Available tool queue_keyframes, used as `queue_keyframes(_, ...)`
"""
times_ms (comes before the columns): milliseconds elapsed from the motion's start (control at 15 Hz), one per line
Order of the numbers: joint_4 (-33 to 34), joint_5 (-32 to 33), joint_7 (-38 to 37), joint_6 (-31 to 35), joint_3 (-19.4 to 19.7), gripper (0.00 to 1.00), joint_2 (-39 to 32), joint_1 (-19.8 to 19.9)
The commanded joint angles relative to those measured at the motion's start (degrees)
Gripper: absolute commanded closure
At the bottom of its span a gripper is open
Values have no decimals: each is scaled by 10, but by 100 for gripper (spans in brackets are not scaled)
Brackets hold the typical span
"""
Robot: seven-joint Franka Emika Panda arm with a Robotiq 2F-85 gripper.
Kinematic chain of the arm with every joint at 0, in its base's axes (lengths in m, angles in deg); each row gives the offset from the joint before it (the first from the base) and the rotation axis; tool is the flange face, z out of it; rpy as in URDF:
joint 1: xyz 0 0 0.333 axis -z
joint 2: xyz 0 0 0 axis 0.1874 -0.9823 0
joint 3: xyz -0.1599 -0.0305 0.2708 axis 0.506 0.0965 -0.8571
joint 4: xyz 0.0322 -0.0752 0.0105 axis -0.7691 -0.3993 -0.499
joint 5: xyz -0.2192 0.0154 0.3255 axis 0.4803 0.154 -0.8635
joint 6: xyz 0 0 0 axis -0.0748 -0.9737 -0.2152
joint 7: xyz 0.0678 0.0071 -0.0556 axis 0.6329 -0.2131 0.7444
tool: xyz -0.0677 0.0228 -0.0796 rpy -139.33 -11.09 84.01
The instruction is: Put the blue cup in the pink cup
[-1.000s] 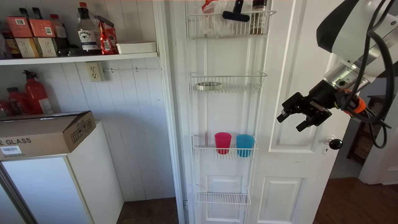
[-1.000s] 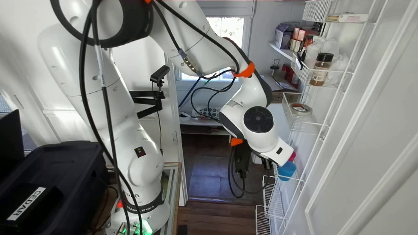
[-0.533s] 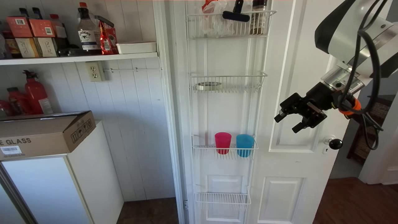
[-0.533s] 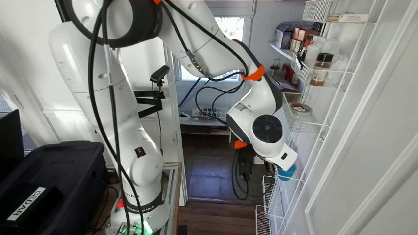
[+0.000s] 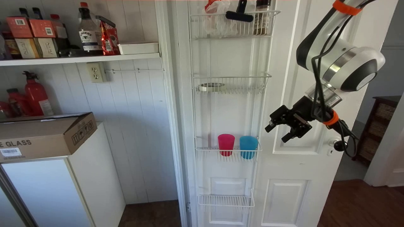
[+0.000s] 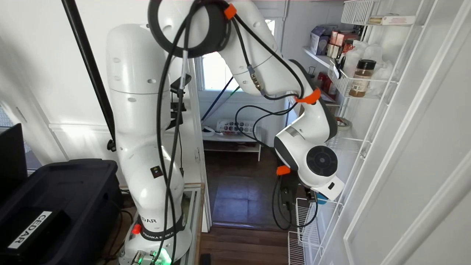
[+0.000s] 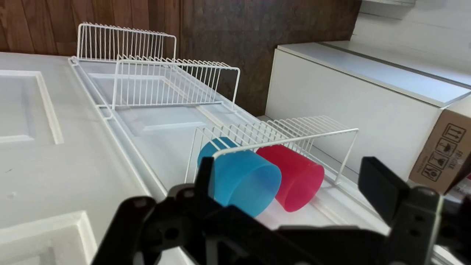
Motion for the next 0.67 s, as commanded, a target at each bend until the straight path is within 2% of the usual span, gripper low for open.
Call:
queue_keyframes(0,63,-1,-1,26,-139,0,-77,121)
queue_keyframes(67,75,9,-4,38,-164,0,-94,141)
queue_keyframes(133,87,13,-7,38,-120,0,-114,95)
queue_keyframes(200,96,19,-12,47,-131,0,-127,103)
queue_keyframes(600,138,3,16,118,-130,0,-164,91)
